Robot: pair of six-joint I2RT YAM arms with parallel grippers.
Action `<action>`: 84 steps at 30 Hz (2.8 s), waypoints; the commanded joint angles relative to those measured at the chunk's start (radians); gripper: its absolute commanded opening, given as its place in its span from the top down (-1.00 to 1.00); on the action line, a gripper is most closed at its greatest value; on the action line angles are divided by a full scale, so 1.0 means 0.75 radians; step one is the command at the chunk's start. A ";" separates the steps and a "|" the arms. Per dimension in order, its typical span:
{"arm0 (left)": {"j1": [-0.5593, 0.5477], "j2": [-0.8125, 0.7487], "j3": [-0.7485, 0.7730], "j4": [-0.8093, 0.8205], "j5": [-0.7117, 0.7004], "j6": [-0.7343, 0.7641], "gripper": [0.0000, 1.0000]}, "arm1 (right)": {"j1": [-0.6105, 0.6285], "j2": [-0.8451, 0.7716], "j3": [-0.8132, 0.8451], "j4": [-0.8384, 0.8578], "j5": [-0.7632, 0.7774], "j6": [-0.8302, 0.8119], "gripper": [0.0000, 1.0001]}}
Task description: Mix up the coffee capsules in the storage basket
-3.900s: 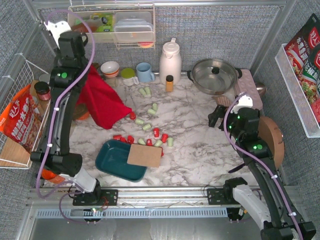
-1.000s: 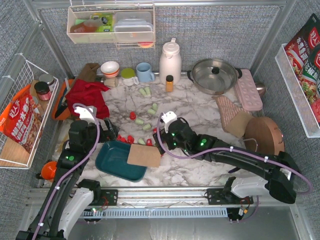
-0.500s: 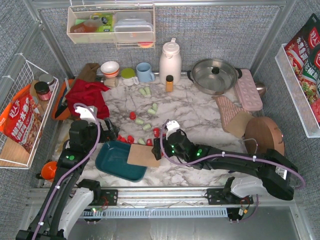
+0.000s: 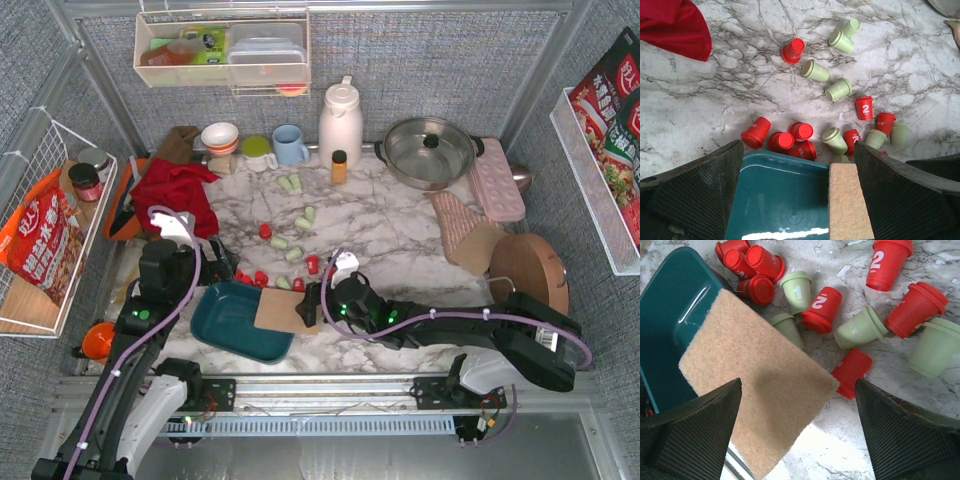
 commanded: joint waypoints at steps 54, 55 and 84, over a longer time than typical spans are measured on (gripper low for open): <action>-0.001 0.034 0.000 0.032 0.003 -0.002 -0.98 | -0.050 -0.242 0.179 -0.167 0.021 -0.018 1.00; -0.001 0.035 0.000 0.032 0.000 -0.003 -0.98 | -0.069 -0.279 0.197 -0.199 0.031 -0.053 1.00; 0.001 0.185 0.016 -0.135 -0.563 -0.121 -0.99 | -1.362 0.036 0.557 -0.494 0.313 -0.544 -0.26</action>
